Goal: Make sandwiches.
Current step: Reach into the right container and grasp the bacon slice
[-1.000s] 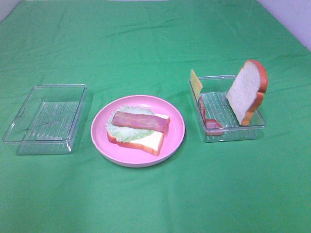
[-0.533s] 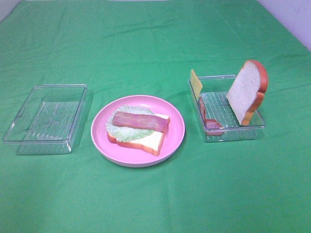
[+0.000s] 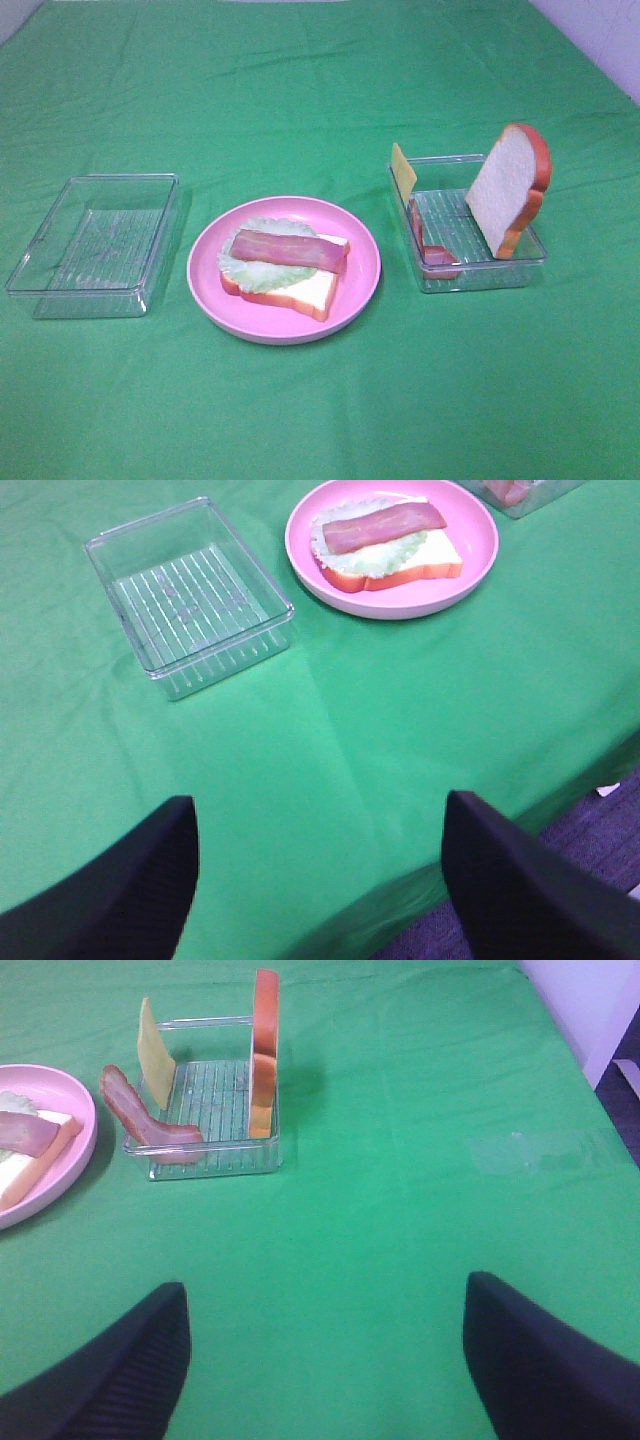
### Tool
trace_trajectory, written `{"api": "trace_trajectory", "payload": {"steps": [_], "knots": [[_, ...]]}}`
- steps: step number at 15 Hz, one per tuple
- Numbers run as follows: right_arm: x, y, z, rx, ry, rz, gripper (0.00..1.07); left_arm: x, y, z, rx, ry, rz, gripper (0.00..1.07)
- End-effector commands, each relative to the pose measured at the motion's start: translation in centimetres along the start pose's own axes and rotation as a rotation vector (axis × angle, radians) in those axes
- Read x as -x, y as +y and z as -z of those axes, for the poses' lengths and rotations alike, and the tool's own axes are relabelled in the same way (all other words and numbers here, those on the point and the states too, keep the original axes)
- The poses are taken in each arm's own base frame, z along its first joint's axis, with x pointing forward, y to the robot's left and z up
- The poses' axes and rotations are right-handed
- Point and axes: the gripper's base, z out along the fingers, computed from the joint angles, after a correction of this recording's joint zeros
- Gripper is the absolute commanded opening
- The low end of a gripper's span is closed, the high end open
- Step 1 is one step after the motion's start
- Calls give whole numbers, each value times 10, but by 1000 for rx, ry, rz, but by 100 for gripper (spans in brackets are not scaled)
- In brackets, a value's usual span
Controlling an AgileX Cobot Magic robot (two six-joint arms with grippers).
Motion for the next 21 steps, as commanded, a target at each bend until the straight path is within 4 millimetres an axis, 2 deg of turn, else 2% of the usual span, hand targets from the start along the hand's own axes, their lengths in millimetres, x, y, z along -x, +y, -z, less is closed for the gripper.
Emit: {"api": "trace_trajectory", "payload": {"steps": [1, 3, 4, 7, 8, 9, 10, 11, 15, 16, 18, 19, 21], "knots": [[3, -1, -1, -10, -6, 6, 72, -5, 0, 6, -6, -49, -3, 67], [34, -1, -17, 16, 35, -23, 72, -1, 0, 2, -6, -90, -2, 67], [41, -1, -22, 28, 40, -36, 72, -1, -1, -4, -12, -104, 2, 67], [84, 2, -58, 108, 141, -47, 72, -2, -1, -5, -11, -106, 2, 67], [102, 2, -75, 142, 206, -40, 72, -2, -1, -5, -11, -106, 2, 67], [108, 3, -82, 154, 230, -45, 72, -2, -1, -5, -11, -106, 2, 67], [123, 3, -102, 181, 292, -82, 72, -2, -1, -5, -11, -106, 2, 67], [149, 1, -138, 210, 377, -110, 71, -2, -1, -5, -11, -106, 2, 67], [183, 5, -216, 303, 525, -181, 71, -2, -1, -5, -11, -106, 3, 67], [187, 8, -223, 310, 534, -168, 71, -2, -1, -5, -11, -106, 4, 67], [194, 33, -252, 337, 601, -89, 71, -2, -1, -5, -11, -106, 4, 67], [194, 63, -276, 313, 684, -33, 71, -2, -1, -5, -11, -106, 4, 67], [191, 84, -291, 273, 763, 7, 71, -2, -1, -5, -11, -106, 4, 67]]}}
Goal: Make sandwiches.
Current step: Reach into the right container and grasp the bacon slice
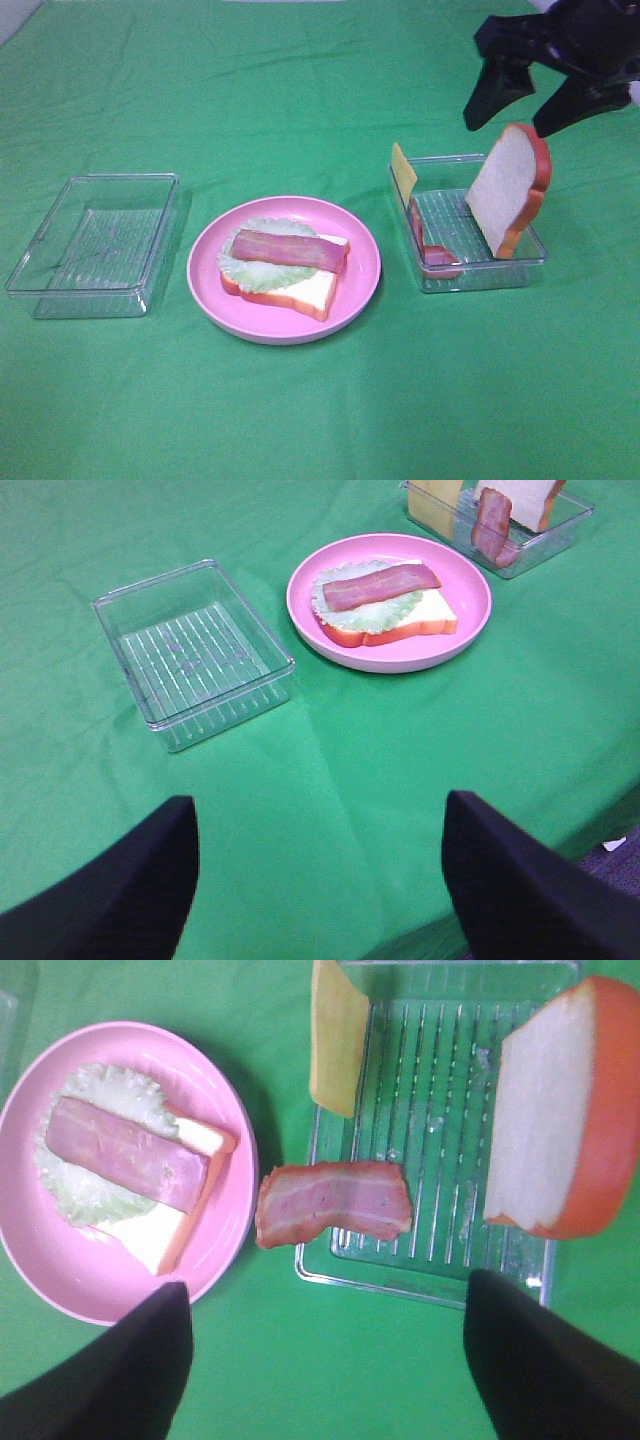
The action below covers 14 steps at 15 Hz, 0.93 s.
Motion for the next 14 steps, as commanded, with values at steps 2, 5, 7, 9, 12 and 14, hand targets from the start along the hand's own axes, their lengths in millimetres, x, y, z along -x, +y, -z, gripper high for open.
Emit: {"api": "trace_trajectory", "payload": {"steps": [2, 5, 7, 9, 12, 14], "knots": [[16, 29, -37, -111, 151, 29, 71, -1, -1, 2, -10, -26, 3, 67], [25, 42, -63, -130, 210, 64, 71, -1, -1, 2, -10, -26, 3, 67], [32, 37, -86, -155, 252, 13, 71, -1, -1, 2, -10, -26, 3, 67], [37, 31, -111, -184, 294, 13, 71, -1, -1, 2, -10, -26, 3, 67], [34, 26, -130, -200, 336, 10, 69, -1, -1, 2, -10, -26, 3, 67], [35, 23, -142, -199, 323, 9, 65, -1, -1, 2, -10, -26, 3, 67]]}}
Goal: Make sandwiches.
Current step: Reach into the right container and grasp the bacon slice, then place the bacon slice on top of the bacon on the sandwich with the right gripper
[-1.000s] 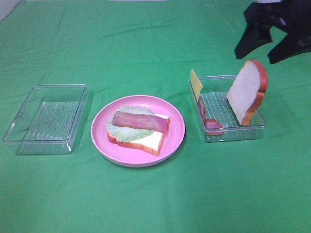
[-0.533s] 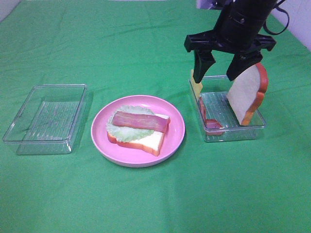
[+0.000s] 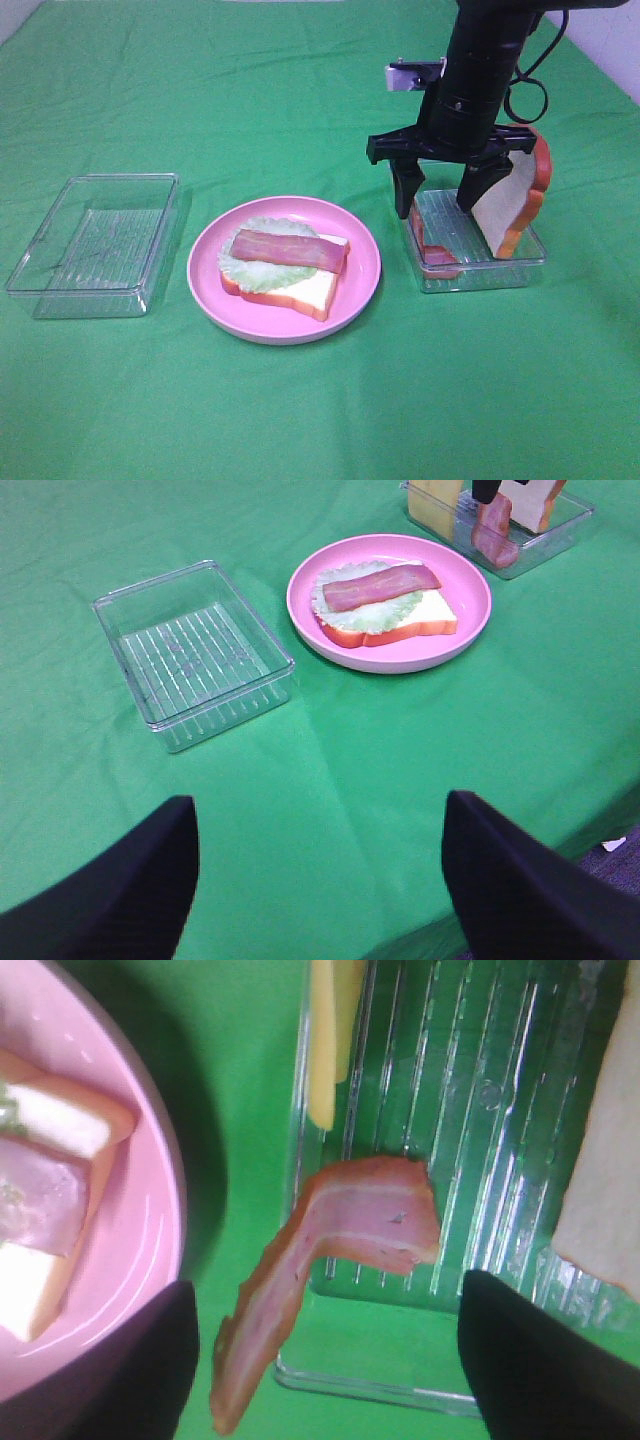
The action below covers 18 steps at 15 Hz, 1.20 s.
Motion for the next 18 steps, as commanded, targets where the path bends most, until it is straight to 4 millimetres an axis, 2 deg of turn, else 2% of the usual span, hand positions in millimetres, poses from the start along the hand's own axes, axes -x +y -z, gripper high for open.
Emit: {"api": "trace_trajectory", "payload": {"steps": [1, 3, 4, 6, 9, 11, 15, 18], "knots": [[6, -1, -6, -2, -27, 0, 65, -1, -1, 2, -10, -26, 3, 67], [7, -1, -11, -3, -26, 0, 56, -1, -1, 2, -10, -26, 3, 67], [8, -1, -14, -4, -17, -1, 45, -1, -1, 2, -10, -26, 3, 67], [7, -1, -19, -7, 7, -3, 38, -1, -1, 2, -10, -26, 3, 67], [6, -2, -20, -10, 24, -3, 11, -1, -1, 2, -10, -26, 3, 67], [5, -2, -20, -11, 32, -3, 0, -1, -1, 2, -10, -26, 3, 67], [3, -2, -19, -14, 55, 6, 0, -1, -1, 2, -10, -26, 3, 67], [-1, 0, 8, -4, -3, 15, 0, -1, -1, 2, -10, -26, 3, 67]]}}
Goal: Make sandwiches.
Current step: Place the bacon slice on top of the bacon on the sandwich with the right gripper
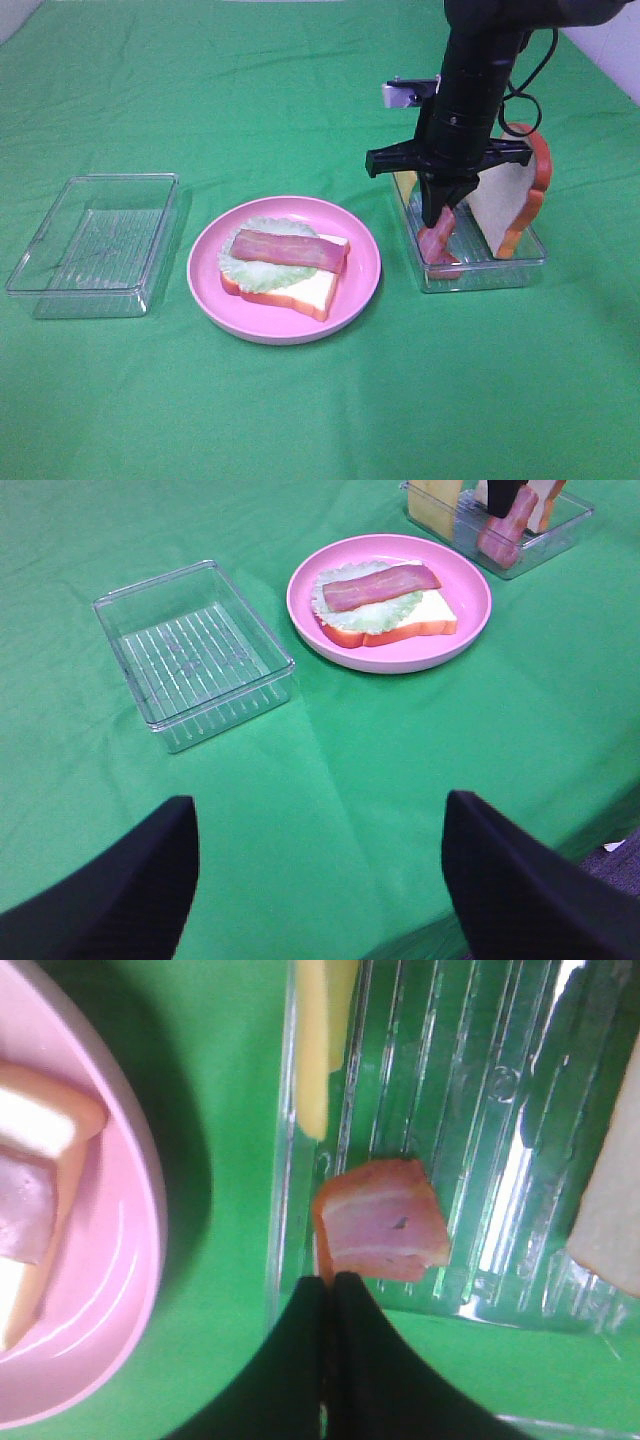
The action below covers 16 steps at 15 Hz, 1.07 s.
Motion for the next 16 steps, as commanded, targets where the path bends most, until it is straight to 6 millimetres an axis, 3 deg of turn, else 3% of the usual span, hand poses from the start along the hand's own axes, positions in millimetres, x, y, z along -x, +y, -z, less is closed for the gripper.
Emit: {"api": "trace_trajectory", "payload": {"steps": [1, 4, 5, 8, 12, 16], "knots": [[-6, 1, 30, 8, -57, 19, 0, -1, -1, 2, -10, -25, 3, 67], [-23, 7, 69, 75, -89, 40, 0, -1, -1, 2, -10, -25, 3, 67], [-26, 9, 73, 95, -88, 50, 0, -1, -1, 2, -10, -25, 3, 67], [-41, 32, 100, 348, -98, 159, 0, -1, -1, 2, -10, -25, 3, 67], [-36, 66, 92, 580, -120, 226, 0, -1, -1, 2, -10, -25, 3, 67], [-29, 113, 61, 672, -139, 244, 0, -1, -1, 2, -10, -25, 3, 67]]}}
